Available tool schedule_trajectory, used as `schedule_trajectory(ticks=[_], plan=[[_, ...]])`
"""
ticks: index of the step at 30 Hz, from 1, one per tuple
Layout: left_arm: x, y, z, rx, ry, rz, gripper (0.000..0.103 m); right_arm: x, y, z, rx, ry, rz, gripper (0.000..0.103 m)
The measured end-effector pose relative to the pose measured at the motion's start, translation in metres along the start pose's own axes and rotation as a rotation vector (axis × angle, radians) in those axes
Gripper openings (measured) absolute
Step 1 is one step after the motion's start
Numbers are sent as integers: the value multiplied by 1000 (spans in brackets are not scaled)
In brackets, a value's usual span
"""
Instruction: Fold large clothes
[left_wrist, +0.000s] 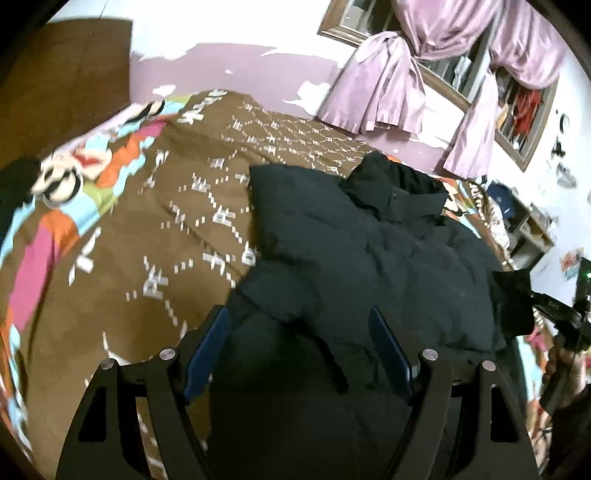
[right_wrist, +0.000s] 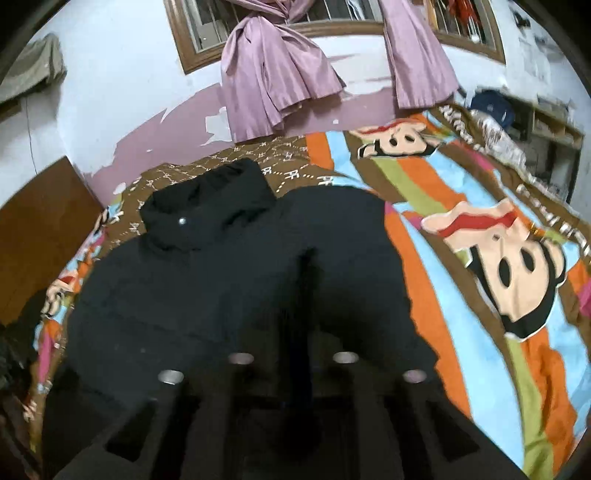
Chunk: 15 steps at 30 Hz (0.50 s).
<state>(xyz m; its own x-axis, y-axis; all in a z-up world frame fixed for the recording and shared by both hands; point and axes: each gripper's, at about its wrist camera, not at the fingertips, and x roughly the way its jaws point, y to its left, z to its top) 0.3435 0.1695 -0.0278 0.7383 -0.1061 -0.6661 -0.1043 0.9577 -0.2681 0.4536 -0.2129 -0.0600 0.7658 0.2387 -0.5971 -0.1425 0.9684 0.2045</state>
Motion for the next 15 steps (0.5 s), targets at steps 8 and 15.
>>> schedule_trajectory(ticks=[8,15], plan=[[37,-49,16,240,13,-64,72,-10,50,3,-290,-75,-93,65],[88,-63,1,256,80,-81,72,42,51,-18,-295,130,-21,65]])
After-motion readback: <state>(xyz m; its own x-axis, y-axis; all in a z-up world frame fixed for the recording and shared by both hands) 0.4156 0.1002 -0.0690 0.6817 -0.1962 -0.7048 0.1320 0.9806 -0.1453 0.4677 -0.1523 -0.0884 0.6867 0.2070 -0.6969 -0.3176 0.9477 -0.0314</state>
